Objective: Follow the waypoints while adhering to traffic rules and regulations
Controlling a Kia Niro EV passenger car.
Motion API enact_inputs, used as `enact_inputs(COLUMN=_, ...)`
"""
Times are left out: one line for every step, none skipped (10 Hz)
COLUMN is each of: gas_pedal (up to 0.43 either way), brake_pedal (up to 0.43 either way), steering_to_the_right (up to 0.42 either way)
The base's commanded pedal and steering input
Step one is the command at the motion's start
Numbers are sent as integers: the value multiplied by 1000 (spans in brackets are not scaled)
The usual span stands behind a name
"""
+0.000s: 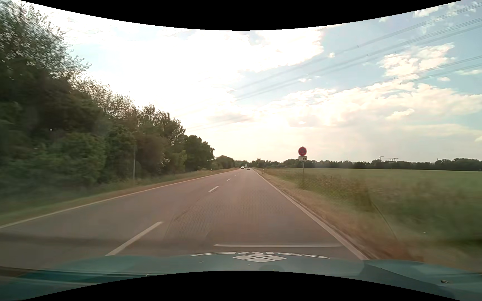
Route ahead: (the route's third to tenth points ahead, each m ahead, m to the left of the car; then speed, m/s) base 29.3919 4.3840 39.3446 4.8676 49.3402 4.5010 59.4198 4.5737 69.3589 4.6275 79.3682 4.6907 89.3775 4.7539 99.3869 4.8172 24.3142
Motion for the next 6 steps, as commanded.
enact_inputs(gas_pedal=240, brake_pedal=0, steering_to_the_right=-3)
enact_inputs(gas_pedal=240, brake_pedal=0, steering_to_the_right=-3)
enact_inputs(gas_pedal=240, brake_pedal=0, steering_to_the_right=-3)
enact_inputs(gas_pedal=240, brake_pedal=0, steering_to_the_right=-3)
enact_inputs(gas_pedal=240, brake_pedal=0, steering_to_the_right=-2)
enact_inputs(gas_pedal=240, brake_pedal=0, steering_to_the_right=-3)
